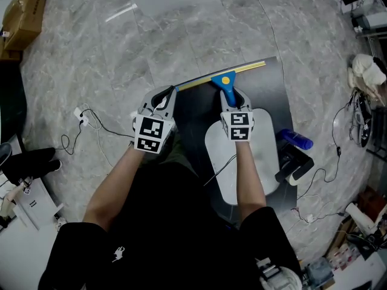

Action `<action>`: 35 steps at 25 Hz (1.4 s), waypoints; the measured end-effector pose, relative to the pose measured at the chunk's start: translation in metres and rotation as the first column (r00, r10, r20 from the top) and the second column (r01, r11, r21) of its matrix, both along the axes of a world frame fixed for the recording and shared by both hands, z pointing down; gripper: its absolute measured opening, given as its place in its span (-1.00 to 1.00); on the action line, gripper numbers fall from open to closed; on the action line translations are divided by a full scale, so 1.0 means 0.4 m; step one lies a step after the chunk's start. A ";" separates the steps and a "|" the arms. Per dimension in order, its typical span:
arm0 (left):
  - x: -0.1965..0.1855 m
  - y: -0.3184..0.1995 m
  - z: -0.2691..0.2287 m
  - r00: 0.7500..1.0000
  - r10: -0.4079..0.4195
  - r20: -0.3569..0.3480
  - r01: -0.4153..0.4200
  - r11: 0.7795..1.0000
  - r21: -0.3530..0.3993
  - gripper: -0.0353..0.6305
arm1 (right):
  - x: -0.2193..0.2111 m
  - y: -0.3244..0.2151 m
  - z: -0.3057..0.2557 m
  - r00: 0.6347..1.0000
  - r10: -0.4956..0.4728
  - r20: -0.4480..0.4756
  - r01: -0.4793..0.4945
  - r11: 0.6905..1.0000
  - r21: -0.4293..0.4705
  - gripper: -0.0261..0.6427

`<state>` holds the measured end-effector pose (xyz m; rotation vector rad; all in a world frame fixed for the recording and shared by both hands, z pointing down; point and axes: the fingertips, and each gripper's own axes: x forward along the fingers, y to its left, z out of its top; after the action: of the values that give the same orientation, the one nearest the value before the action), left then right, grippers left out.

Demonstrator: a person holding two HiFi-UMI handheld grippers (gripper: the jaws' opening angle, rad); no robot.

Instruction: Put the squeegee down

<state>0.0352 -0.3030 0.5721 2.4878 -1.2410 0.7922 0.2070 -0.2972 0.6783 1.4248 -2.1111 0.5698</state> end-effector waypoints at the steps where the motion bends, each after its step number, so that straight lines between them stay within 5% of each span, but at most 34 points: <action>1: 0.000 -0.002 0.001 1.000 0.000 0.001 0.000 1.000 -0.001 -0.88 | 0.000 -0.001 0.003 1.000 0.002 0.000 -0.002 1.000 -0.004 -0.53; 35: -0.034 -0.010 0.014 1.000 -0.015 0.001 0.015 1.000 -0.013 -0.89 | -0.005 -0.014 0.045 0.996 -0.008 -0.092 -0.001 0.995 -0.095 -0.52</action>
<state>0.0217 -0.3068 0.5778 2.4646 -1.2496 0.7956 0.2050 -0.3029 0.6962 1.3680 -1.9871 0.5834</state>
